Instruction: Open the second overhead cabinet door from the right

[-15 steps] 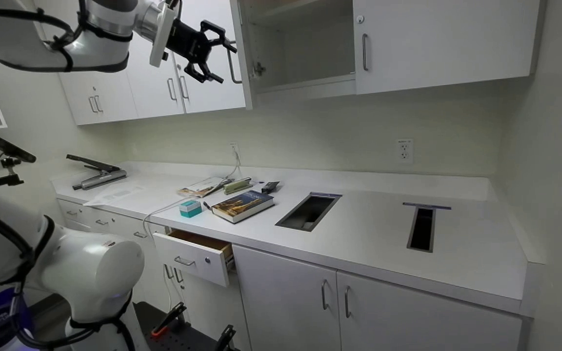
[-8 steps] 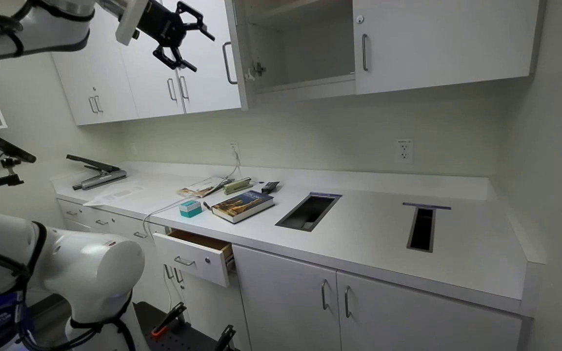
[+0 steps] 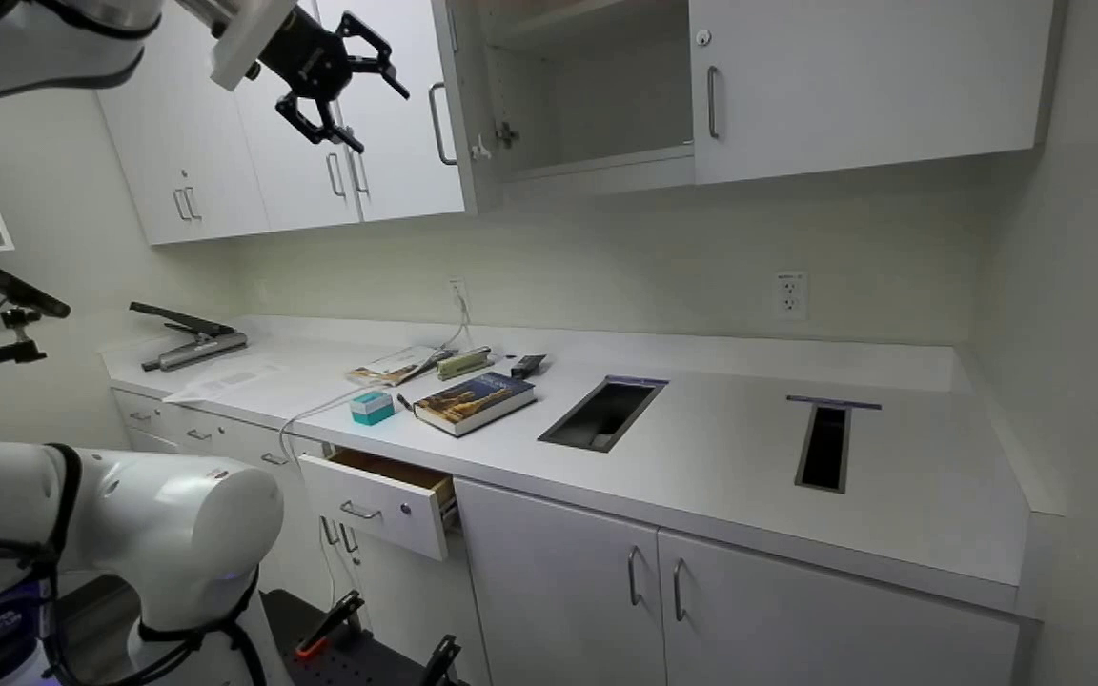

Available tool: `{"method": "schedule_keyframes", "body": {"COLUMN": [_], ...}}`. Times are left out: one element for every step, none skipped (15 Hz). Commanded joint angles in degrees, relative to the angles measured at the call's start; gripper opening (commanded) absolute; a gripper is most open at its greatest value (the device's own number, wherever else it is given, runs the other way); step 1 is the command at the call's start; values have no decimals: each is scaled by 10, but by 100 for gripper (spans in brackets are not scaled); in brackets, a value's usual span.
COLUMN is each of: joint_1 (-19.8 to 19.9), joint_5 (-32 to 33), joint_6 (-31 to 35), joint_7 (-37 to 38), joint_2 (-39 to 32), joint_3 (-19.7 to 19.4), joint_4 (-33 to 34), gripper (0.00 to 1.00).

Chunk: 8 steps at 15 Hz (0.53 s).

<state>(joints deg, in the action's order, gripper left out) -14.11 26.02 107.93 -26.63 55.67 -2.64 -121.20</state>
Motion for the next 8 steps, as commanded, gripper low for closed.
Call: {"method": "schedule_keyframes", "body": {"joint_1": [-4,-1,1,2,2,2,1,1], "joint_5": [-26,-29,-32,-35,-39,-44,-46,-50], "joint_6": [30,41,56,70,84,95,109,125], "joint_7": [-27,-25,-21,-21,-23,-25,-28,-27], "joint_2": [27,33,39,43,45,46,49,49], "joint_3": [-21,-26,-32,-38,-44,-51,-57,-64], "joint_4": [-30,-37,-43,-49,-53,-56,-60,-65], "gripper": [100,100,100,100,100,100,100,100]}}
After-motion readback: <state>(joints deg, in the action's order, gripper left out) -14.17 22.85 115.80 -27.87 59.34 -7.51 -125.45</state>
